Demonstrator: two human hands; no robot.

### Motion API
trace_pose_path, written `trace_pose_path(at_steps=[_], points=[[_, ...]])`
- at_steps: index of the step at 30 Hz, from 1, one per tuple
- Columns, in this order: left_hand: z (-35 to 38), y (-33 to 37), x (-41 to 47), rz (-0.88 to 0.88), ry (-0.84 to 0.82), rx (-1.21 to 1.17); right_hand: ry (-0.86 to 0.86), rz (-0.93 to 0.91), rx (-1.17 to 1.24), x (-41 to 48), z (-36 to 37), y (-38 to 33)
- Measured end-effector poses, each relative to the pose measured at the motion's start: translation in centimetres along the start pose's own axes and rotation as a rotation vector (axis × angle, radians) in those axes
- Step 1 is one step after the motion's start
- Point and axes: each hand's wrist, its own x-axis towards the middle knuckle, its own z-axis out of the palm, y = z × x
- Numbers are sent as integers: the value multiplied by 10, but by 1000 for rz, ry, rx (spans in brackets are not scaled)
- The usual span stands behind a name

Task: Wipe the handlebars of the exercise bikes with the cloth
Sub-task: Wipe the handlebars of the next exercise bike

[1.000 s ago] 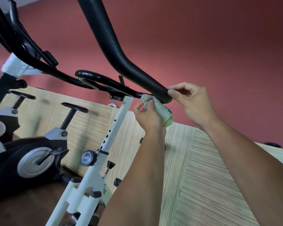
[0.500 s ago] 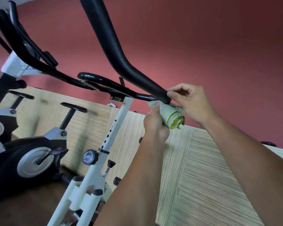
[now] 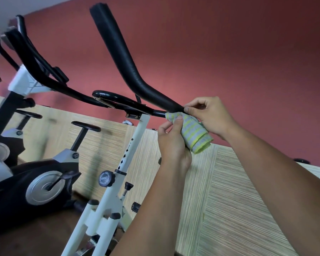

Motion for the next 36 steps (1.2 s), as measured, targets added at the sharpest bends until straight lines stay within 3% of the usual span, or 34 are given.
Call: trace_pose_path(at_steps=[4,9,13,25,36], points=[[-1,-2,-3,250,-14,277,21,3,-35,-2,2,-1],[10,-6,0,390,48,536,40,8,-65,-2,2,-4],[7,-6,-3,466,114,560,44,2,-86,-4,2,-7],[-6,37,-25,674,89,582,150,-48,-83,-18,19,-4],[-13,85,-50,823,87,586,242,-291,-148,-30,42,-38]])
